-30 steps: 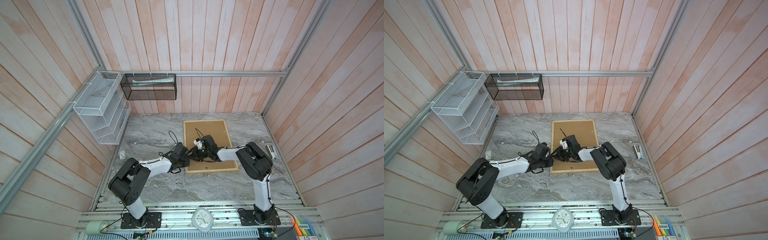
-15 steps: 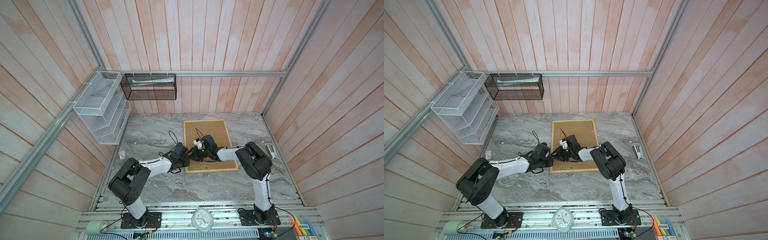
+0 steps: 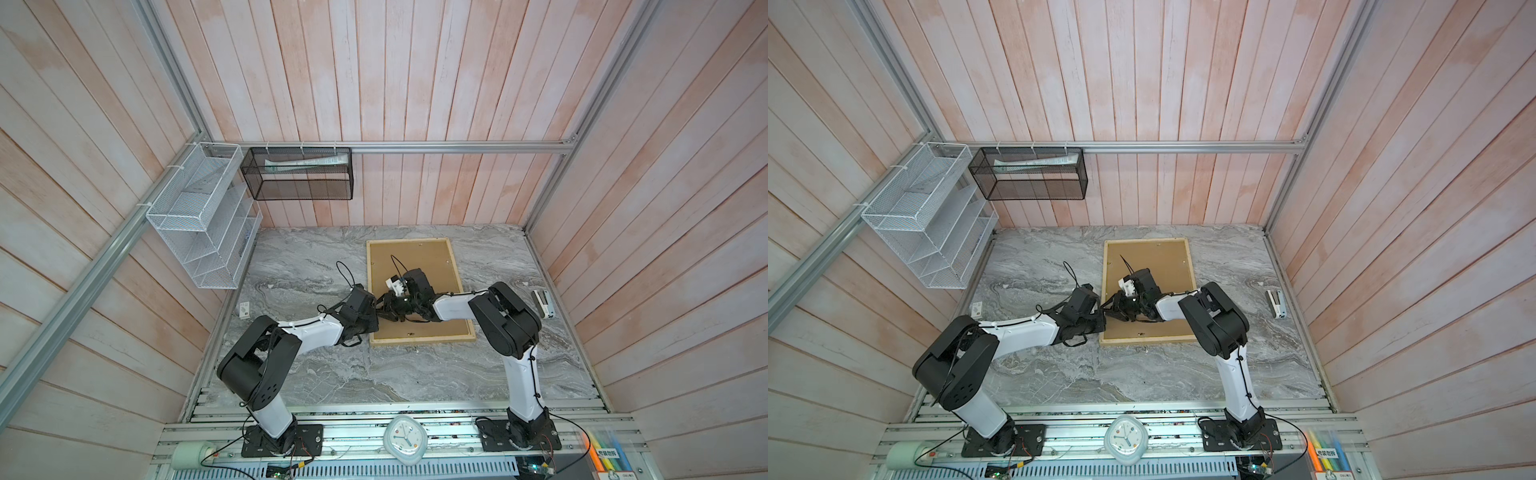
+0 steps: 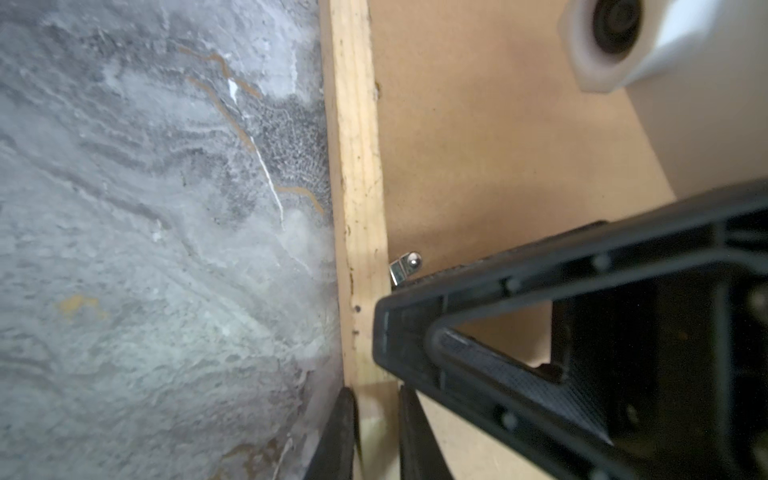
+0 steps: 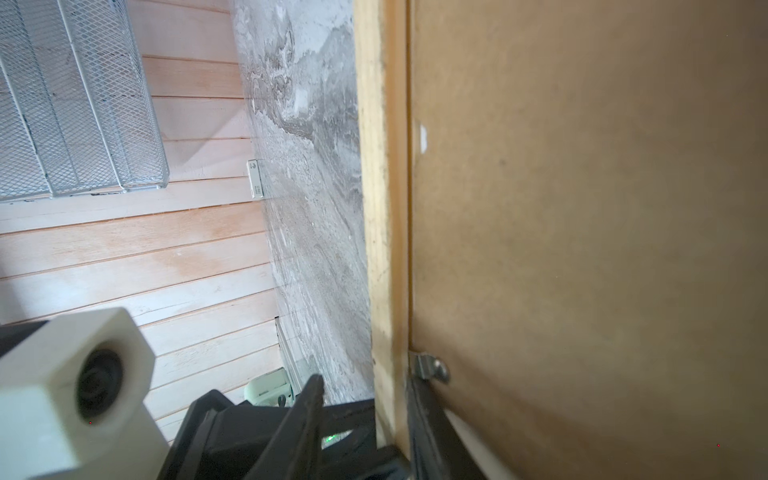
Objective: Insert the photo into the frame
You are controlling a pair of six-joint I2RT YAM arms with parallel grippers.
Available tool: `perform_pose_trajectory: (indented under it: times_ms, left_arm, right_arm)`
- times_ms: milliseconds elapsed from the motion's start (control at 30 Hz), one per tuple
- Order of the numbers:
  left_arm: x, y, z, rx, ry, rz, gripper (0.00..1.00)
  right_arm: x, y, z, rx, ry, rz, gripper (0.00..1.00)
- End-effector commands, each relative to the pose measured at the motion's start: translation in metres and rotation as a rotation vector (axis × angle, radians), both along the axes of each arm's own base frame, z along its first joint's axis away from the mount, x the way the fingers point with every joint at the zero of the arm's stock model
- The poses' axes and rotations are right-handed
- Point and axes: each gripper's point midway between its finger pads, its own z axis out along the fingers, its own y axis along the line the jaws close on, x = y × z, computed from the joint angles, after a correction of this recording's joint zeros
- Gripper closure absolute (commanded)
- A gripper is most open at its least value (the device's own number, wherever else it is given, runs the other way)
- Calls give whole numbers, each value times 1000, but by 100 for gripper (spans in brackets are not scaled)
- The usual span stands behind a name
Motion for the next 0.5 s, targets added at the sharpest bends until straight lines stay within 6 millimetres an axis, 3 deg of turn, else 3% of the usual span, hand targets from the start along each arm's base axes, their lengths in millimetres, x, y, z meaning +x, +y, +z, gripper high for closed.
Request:
perform_pose_trajectory:
  times_ms: [0,233,333,467]
  left_arm:
    - [-28,-23,-7,-50,74,-131,89]
    - [-8,4,-6,-18,68,-98,89]
    - [2,14,-5,17,57,-98,89]
    - [14,19,0,48,46,-107,89]
  right_arm:
    - [31,-14,-34,-109,-106,-79,63]
    - [23,-19,20,-85,-285,14,57]
    - [21,-37,38,-99,-332,7,53]
    - [31,-80,57,-151,-372,-55,51]
